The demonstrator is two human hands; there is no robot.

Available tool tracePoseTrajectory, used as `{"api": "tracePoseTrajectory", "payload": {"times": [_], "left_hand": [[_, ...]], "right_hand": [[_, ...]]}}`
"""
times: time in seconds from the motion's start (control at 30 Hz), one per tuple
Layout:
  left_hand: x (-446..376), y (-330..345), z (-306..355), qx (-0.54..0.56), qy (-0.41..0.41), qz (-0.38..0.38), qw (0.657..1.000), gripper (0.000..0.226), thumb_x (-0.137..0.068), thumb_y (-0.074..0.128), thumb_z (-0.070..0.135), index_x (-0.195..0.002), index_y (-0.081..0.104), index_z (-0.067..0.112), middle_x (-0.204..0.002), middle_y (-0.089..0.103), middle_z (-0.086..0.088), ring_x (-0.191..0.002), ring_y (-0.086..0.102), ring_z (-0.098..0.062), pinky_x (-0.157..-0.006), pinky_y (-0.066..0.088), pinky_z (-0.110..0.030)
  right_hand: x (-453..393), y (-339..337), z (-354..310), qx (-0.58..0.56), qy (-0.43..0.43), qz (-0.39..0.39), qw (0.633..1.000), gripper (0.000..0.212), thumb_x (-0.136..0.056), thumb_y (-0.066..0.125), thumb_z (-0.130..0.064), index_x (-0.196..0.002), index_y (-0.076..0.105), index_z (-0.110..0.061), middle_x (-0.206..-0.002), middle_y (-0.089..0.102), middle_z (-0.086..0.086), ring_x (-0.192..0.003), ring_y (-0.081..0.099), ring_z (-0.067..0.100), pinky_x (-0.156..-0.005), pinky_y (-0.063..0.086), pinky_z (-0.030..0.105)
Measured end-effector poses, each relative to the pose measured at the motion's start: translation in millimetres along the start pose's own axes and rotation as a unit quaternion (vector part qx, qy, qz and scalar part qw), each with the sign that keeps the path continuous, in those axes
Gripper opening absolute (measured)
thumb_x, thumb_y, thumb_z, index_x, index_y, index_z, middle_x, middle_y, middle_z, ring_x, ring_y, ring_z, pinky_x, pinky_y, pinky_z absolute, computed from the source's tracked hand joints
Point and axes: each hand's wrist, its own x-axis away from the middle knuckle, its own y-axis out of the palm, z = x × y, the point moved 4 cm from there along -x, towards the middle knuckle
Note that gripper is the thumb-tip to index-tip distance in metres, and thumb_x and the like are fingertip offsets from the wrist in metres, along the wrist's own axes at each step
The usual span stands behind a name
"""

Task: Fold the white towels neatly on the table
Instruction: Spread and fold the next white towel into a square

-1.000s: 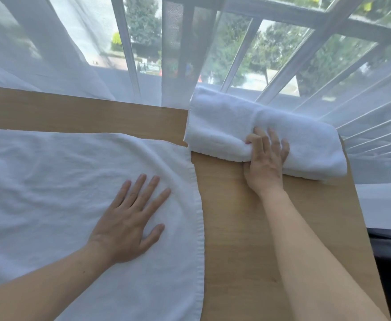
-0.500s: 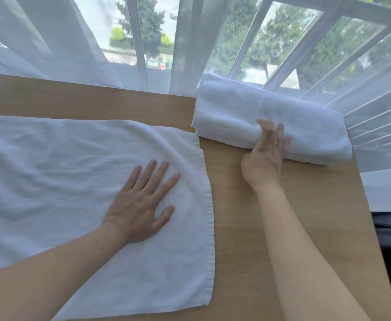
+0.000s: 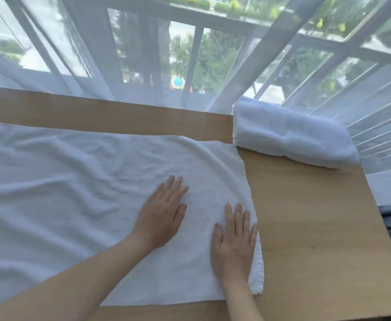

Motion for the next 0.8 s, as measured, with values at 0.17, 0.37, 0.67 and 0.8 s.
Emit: {"api": "tracePoseTrajectory", "payload": {"times": [0.17,0.37,0.67,0.8], "left_hand": [[34.5,-19.1,-53.4,-0.123,-0.010,-0.019,0.992,0.059,-0.096,0.036,0.041,-0.147,0.049,0.015,-0.161,0.032,-0.011,-0.149,0.028,-0.032,-0.119,0.027,-0.048],[15.5,-25.3,-77.3,-0.136,-0.086,-0.049,0.986,0.076,-0.091,0.022,0.062,-0.160,0.016,0.030,-0.168,0.002,-0.004,-0.155,0.000,-0.027,-0.125,0.005,-0.047],[21.6,-20.2,-84.0,-0.177,-0.057,-0.035,0.982,0.078,-0.089,0.035,0.061,-0.158,0.025,0.025,-0.167,0.016,-0.007,-0.154,0.010,-0.030,-0.122,0.016,-0.054],[20.0,-18.2,-84.3,-0.191,-0.053,-0.023,0.980,0.080,-0.088,0.037,0.060,-0.159,0.023,0.025,-0.167,0.015,-0.007,-0.154,0.010,-0.031,-0.122,0.016,-0.055]], "right_hand": [[9.0,-2.7,3.4,0.025,0.028,-0.032,0.999,0.057,-0.104,0.018,-0.046,-0.159,0.017,-0.029,-0.168,0.008,-0.003,-0.154,-0.005,0.014,-0.125,-0.002,0.045],[-26.5,-9.2,-76.8,-0.012,-0.076,0.006,0.997,0.057,-0.101,0.024,-0.041,-0.150,0.039,-0.015,-0.162,0.030,0.006,-0.153,0.017,0.025,-0.125,0.004,0.047],[-80.7,38.3,-144.4,0.036,-0.141,-0.104,0.984,0.058,-0.104,0.019,-0.051,-0.159,0.006,-0.037,-0.168,-0.007,-0.007,-0.153,-0.014,0.017,-0.122,-0.013,0.046],[-107.6,38.2,-120.8,0.062,-0.115,-0.091,0.987,0.061,-0.101,0.014,-0.056,-0.158,0.001,-0.040,-0.167,-0.011,-0.007,-0.152,-0.017,0.014,-0.122,-0.013,0.045]]}}
